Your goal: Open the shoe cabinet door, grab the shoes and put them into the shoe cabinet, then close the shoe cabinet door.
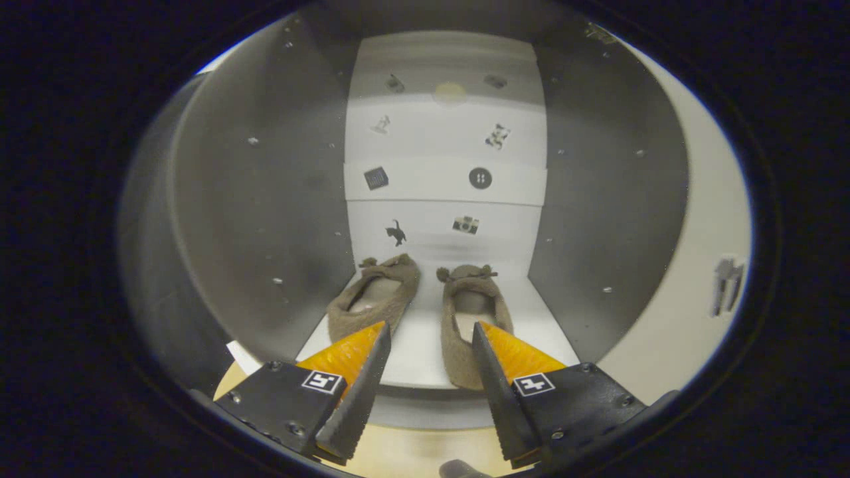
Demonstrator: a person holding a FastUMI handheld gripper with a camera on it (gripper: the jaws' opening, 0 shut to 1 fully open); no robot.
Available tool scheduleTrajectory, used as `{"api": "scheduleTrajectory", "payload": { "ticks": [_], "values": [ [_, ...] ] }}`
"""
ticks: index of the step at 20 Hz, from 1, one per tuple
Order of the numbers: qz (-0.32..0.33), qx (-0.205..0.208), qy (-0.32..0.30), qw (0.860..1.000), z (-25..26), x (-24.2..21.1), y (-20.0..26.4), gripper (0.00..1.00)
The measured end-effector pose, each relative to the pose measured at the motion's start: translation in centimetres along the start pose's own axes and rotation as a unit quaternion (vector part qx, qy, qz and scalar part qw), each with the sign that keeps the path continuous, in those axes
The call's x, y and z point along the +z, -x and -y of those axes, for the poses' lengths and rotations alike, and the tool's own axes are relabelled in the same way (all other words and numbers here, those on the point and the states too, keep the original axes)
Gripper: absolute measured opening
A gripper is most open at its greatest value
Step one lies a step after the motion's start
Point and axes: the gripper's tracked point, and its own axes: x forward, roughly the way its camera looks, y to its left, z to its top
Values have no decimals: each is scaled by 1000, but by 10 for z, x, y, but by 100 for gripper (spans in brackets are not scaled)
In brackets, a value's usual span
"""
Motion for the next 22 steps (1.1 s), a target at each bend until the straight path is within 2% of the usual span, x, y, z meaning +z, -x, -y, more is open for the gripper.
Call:
{"api": "scheduleTrajectory", "payload": {
  "ticks": [2,3,7,9,12,18,22],
  "values": [
    [26,9,2,1000,-6,3,41,89],
    [33,16,3,999,-11,5,62,100],
    [76,29,20,997,-22,-6,149,100],
    [100,35,10,994,-22,-11,187,100],
    [112,56,10,992,-23,-28,243,100],
    [124,59,0,991,18,-73,335,100],
    [104,39,1,994,67,-111,380,100]
  ]
}}
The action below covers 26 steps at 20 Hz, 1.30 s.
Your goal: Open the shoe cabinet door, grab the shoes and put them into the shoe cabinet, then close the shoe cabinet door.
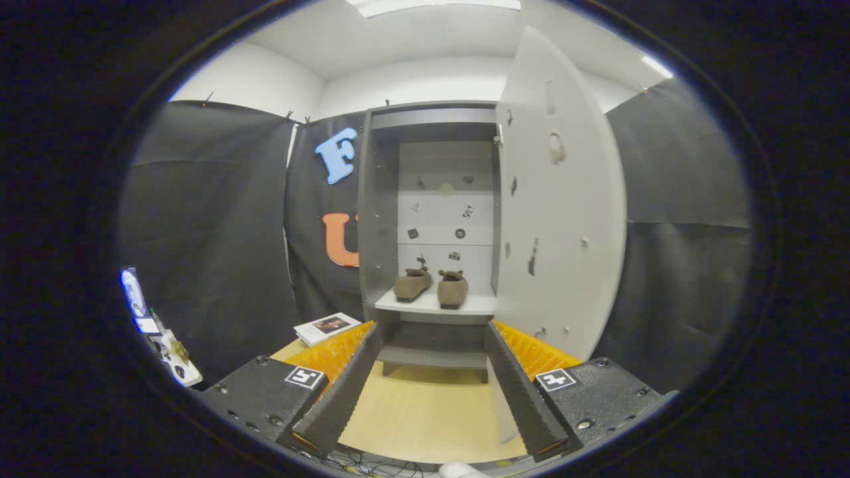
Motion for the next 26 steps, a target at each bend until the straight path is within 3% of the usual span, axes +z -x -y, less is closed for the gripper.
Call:
{"api": "scheduleTrajectory", "payload": {
  "ticks": [7,9,13,26],
  "values": [
    [-5,-61,-15,998,119,-14,47,100],
    [2,-85,-26,996,157,-8,46,100],
    [12,-90,-41,995,212,10,23,100],
    [11,-21,-31,999,204,26,-45,100]
  ]
}}
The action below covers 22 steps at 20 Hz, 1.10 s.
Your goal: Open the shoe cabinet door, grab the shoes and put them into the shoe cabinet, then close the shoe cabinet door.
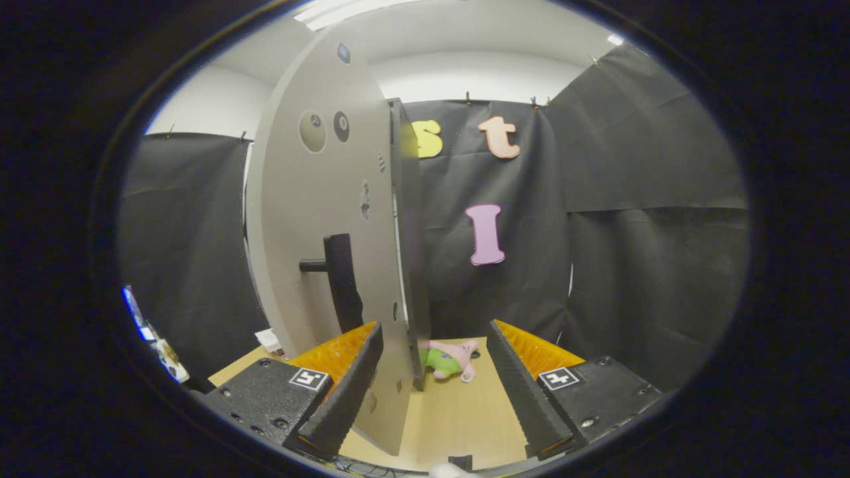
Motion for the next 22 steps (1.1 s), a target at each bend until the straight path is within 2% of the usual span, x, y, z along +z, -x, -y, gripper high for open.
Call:
{"api": "scheduleTrajectory", "payload": {
  "ticks": [2,4,8,17,21,22],
  "values": [
    [-9,8,2,1000,-10,-4,-1,99],
    [-12,-1,10,1000,-12,-3,0,96],
    [-10,-21,4,1000,-29,-4,4,95],
    [-5,-19,0,1000,-135,-14,-7,96],
    [-2,-10,2,1000,-189,-17,-31,98],
    [2,-8,-1,1000,-216,-22,-77,98]
  ]
}}
